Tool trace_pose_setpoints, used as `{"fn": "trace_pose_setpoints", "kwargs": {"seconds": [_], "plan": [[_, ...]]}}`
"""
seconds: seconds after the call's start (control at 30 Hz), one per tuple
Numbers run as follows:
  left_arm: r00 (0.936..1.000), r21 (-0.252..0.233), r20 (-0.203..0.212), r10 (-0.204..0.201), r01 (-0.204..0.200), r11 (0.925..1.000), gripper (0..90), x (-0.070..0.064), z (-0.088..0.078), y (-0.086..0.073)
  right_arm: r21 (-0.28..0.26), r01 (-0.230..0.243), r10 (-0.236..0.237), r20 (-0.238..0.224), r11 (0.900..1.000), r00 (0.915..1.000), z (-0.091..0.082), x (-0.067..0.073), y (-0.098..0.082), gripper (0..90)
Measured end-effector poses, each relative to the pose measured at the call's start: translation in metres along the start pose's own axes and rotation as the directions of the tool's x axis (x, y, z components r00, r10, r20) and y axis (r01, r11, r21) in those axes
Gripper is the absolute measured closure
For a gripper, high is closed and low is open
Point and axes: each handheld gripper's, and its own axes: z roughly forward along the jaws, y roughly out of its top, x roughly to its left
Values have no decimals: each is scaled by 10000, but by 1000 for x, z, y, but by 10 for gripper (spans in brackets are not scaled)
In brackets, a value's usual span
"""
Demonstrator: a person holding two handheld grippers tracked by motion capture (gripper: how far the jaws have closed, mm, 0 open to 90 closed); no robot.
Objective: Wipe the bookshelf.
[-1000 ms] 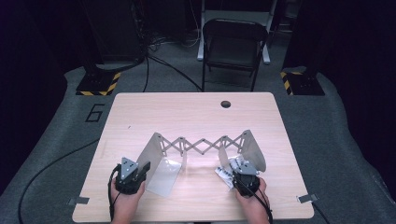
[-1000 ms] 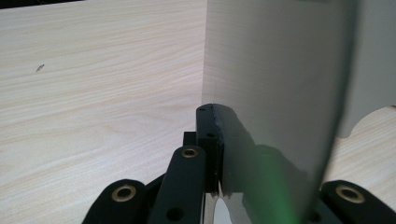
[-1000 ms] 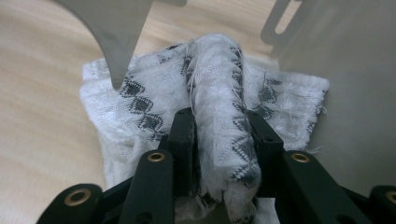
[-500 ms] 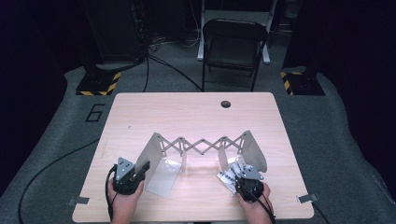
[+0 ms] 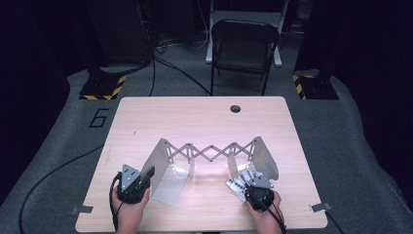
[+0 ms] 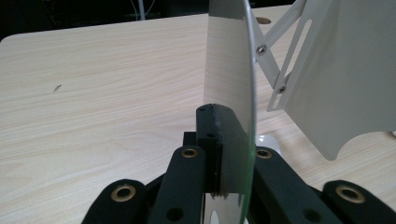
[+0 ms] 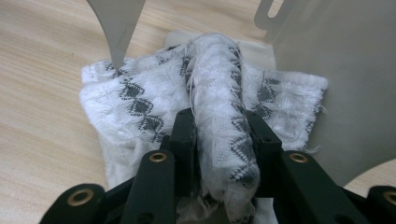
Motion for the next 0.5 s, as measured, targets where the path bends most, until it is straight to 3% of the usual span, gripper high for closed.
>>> {"fn": "trace_pose_setpoints", "kwargs": {"seconds": [0.3, 0.5], "plan": [[10000, 104, -23, 66, -66, 9999, 892, -1, 0, 0, -124, -188, 187, -105, 9997, 9998, 12, 2, 11, 686], [10000, 52, -49, 81, -81, 10000, 892, -1, 0, 0, -286, -75, 70, -199, 9996, 9998, 7, -1, 3, 689]]}}
